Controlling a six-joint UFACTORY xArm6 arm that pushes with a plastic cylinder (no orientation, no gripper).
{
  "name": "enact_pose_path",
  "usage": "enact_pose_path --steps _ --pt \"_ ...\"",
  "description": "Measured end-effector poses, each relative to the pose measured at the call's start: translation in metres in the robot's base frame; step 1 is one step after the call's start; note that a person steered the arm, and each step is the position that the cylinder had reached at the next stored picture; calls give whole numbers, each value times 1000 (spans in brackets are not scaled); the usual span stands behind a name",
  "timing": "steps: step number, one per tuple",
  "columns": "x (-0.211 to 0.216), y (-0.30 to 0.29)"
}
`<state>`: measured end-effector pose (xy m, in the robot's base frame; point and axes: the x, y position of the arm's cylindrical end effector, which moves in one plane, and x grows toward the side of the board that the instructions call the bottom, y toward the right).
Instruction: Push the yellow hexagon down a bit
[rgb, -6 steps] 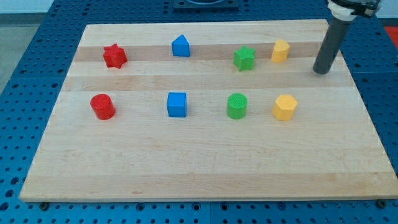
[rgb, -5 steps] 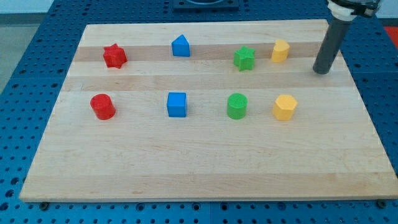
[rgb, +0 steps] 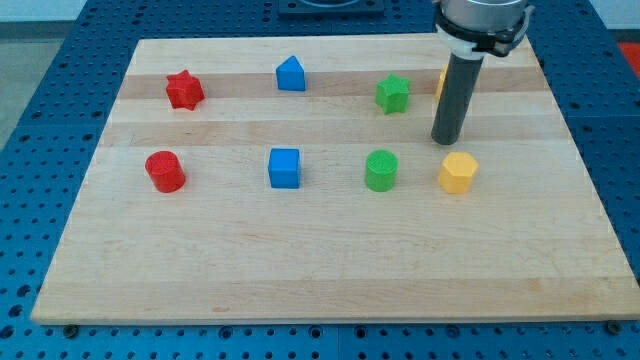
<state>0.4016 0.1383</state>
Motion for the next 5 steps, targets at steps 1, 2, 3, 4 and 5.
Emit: enact_pose_path --steps 1,2,3,4,5 --pt "0 0" --pt "43 7" --pt "51 8" --pt "82 9" --pt "81 2"
